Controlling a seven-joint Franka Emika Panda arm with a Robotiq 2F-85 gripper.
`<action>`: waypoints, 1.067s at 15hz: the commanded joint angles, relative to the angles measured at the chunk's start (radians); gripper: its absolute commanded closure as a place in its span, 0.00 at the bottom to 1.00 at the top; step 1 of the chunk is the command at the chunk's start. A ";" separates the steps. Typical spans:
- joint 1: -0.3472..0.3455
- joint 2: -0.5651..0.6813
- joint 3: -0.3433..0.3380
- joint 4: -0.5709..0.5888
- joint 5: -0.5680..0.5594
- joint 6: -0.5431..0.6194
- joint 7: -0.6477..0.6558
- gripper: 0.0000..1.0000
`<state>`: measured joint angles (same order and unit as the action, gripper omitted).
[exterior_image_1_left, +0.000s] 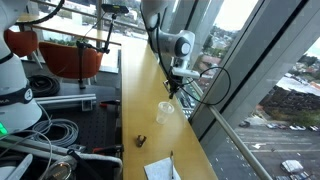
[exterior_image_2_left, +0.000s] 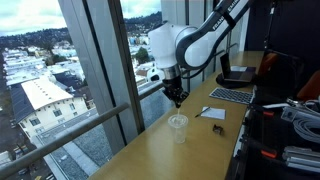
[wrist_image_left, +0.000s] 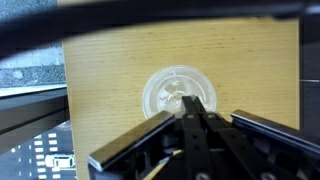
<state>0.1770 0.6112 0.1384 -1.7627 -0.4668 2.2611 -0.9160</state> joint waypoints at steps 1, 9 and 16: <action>0.020 -0.078 -0.001 -0.004 -0.005 -0.052 0.023 1.00; -0.007 -0.222 0.009 0.185 0.086 -0.394 -0.028 1.00; -0.122 -0.115 -0.022 0.261 0.223 -0.579 -0.117 1.00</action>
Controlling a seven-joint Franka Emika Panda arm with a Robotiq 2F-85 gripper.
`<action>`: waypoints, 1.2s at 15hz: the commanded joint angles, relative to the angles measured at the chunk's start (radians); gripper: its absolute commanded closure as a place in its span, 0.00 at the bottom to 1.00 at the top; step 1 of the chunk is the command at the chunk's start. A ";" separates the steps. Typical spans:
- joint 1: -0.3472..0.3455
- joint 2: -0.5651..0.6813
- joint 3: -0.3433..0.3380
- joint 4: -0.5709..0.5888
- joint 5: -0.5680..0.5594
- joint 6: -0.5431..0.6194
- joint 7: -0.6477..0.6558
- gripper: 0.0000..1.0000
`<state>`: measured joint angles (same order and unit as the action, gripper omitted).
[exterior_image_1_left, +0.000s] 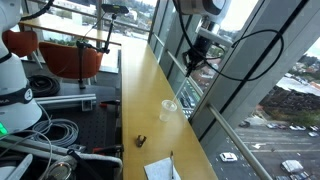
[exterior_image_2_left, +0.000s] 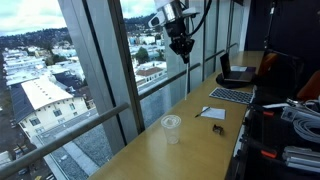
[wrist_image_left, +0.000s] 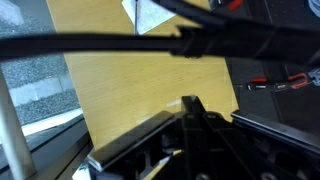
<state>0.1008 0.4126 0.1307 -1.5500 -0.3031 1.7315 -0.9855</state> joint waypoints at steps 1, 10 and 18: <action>-0.065 0.106 -0.021 0.037 0.070 -0.040 -0.050 1.00; -0.179 0.450 -0.033 0.277 0.142 -0.076 -0.156 1.00; -0.185 0.711 -0.007 0.633 0.251 -0.328 -0.252 1.00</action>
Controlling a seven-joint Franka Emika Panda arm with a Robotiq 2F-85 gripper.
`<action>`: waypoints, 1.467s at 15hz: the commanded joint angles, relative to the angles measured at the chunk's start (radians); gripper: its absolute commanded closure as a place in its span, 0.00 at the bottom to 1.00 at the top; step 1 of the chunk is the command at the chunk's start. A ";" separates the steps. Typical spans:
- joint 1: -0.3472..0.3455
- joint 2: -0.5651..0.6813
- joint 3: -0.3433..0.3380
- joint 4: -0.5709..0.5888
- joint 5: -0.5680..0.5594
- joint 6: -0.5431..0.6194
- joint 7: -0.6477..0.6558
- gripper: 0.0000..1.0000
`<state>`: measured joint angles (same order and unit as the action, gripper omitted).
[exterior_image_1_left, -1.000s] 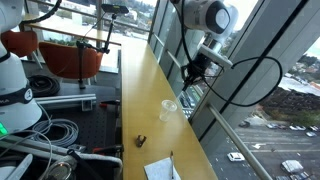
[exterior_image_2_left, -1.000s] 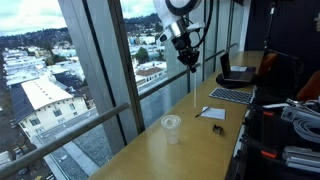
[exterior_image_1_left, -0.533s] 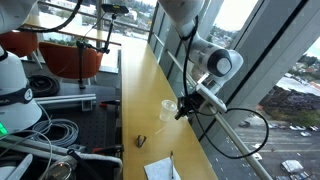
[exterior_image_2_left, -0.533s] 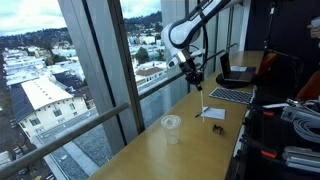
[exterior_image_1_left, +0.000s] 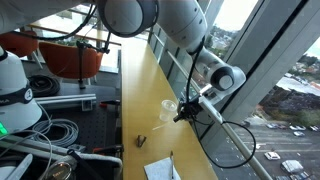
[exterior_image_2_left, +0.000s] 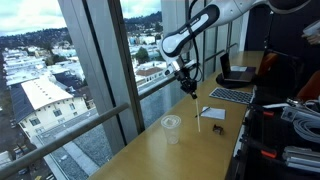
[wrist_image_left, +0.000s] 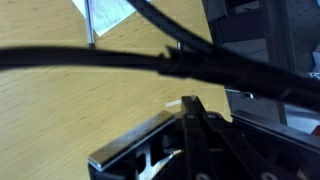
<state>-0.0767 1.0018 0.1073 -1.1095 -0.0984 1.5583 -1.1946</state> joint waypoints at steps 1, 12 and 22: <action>-0.008 0.151 0.012 0.237 0.054 -0.209 -0.043 1.00; -0.015 0.341 -0.022 0.595 0.038 -0.489 -0.025 1.00; -0.011 0.357 -0.027 0.619 0.012 -0.453 -0.018 0.53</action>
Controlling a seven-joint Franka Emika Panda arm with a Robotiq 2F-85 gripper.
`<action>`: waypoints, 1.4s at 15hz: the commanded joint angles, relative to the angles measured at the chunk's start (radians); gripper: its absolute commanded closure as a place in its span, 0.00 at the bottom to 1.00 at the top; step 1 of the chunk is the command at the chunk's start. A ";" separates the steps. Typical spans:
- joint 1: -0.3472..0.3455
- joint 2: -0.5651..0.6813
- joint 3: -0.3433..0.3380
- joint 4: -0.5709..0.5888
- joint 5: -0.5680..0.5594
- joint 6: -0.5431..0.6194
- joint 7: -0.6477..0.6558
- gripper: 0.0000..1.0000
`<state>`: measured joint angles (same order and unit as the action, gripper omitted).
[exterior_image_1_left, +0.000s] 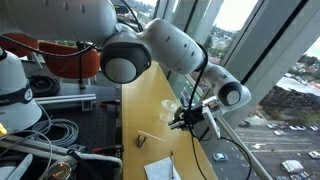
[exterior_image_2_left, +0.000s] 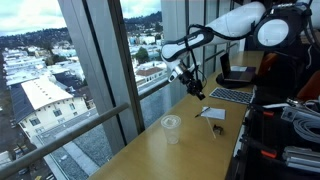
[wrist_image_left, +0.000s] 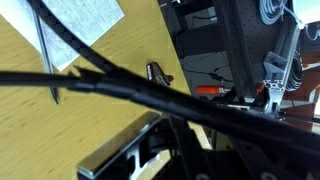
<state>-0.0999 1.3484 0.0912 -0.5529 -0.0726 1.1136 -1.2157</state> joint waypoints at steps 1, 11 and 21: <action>0.015 0.007 -0.014 0.068 -0.020 -0.002 0.006 0.45; 0.122 0.131 -0.038 0.181 -0.037 0.049 -0.008 0.00; 0.204 0.141 -0.100 0.051 -0.107 0.116 0.052 0.00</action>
<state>0.0928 1.4893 0.0129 -0.4892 -0.1597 1.2378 -1.1855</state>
